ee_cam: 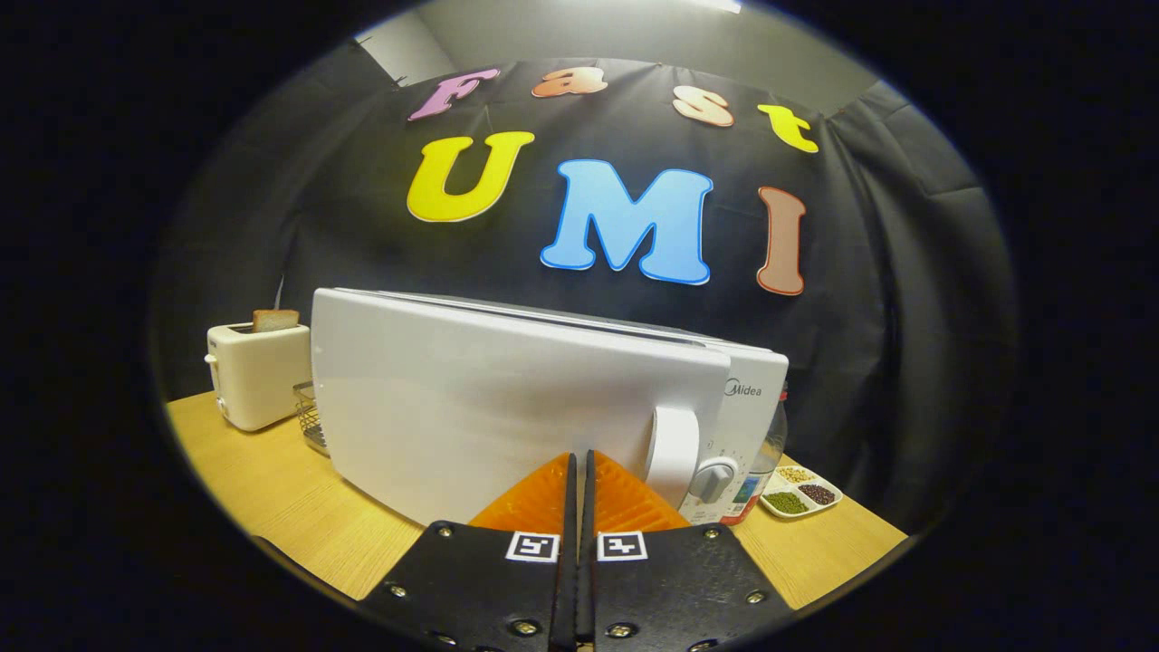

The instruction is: Open the microwave, put the food inside, and close the microwave door.

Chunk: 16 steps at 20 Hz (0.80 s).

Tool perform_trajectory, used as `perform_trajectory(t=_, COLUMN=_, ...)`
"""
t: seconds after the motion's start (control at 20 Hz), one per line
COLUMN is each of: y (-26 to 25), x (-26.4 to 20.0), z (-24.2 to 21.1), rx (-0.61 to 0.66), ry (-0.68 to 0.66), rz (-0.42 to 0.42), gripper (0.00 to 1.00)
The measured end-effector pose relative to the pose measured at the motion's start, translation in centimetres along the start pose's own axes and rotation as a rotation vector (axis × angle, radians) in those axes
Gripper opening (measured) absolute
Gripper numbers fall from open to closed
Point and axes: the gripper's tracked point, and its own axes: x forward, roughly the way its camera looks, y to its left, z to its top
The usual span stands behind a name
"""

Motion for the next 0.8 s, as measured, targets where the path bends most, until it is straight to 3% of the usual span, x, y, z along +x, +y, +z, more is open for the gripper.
perform_trajectory(t=0.25, y=-0.8, x=3.1, z=0.6, rx=-0.049, ry=-0.01, rz=-0.053, gripper=0.02)
perform_trajectory(t=0.45, y=-0.8, x=3.0, z=0.5, rx=-0.117, ry=-0.011, rz=-0.094, gripper=0.04)
perform_trajectory(t=0.55, y=0.8, x=2.1, z=-0.2, rx=-0.085, ry=0.043, rz=-0.024, gripper=0.04)
perform_trajectory(t=0.8, y=2.0, x=-3.5, z=4.5, rx=-0.057, ry=-0.021, rz=0.031, gripper=0.03)
